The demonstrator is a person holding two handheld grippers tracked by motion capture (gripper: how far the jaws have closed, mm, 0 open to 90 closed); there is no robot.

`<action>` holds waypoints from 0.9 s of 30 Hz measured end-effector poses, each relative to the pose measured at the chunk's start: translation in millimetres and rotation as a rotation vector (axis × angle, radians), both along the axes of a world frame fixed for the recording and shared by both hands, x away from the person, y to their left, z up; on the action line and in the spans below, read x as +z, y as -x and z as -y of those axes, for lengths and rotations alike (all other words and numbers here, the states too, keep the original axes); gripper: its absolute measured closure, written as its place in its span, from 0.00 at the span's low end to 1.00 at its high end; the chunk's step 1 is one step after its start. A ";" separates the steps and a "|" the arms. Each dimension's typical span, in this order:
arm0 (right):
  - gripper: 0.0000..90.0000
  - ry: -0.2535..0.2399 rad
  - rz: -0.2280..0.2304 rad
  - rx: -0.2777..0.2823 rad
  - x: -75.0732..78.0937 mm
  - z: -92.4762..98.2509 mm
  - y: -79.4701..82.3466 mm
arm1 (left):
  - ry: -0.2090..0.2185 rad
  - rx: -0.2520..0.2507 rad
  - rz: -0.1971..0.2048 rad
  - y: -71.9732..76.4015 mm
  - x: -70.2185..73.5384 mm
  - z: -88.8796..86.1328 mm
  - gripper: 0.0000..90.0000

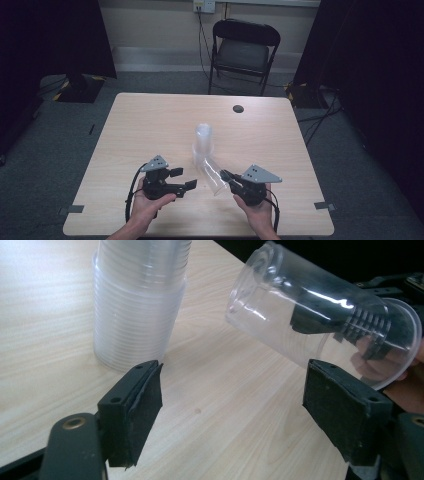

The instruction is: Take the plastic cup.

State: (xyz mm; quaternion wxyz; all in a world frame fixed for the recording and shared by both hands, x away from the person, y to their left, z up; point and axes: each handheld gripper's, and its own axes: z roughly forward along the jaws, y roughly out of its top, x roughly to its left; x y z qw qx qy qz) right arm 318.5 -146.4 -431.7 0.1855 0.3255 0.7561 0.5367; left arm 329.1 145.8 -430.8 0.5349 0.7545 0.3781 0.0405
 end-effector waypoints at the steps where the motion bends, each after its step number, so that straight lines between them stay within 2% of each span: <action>1: 0.96 -0.002 -0.012 -0.001 0.1 0.8 -0.9 | -0.018 -0.002 0.017 1.0 -0.2 0.4 0.26; 6: 0.98 -0.016 -0.094 -0.013 0.4 5.6 -6.6 | -0.034 -0.042 0.071 5.4 -0.9 3.7 0.24; 8: 0.98 -0.013 -0.114 -0.011 0.5 7.3 -8.3 | -0.052 -0.064 0.068 5.4 -1.3 5.0 0.22; 10: 0.98 -0.012 -0.137 0.001 1.3 8.5 -9.9 | -0.080 -0.063 0.092 6.1 -1.9 6.6 0.25; 14: 0.97 -0.006 -0.188 0.029 3.0 9.4 -12.1 | -0.101 -0.082 0.093 6.6 -3.5 9.7 0.29; 15: 0.97 -0.002 -0.202 0.036 3.1 9.4 -12.9 | -0.112 -0.079 0.107 7.1 -4.2 9.6 0.29; 21: 0.97 0.032 -0.277 0.069 3.1 9.5 -16.8 | -0.142 -0.079 0.159 7.9 -6.2 10.6 0.34; 27: 0.97 0.095 -0.325 0.145 5.8 5.7 -18.2 | -0.229 -0.095 0.212 11.9 -8.5 15.2 0.33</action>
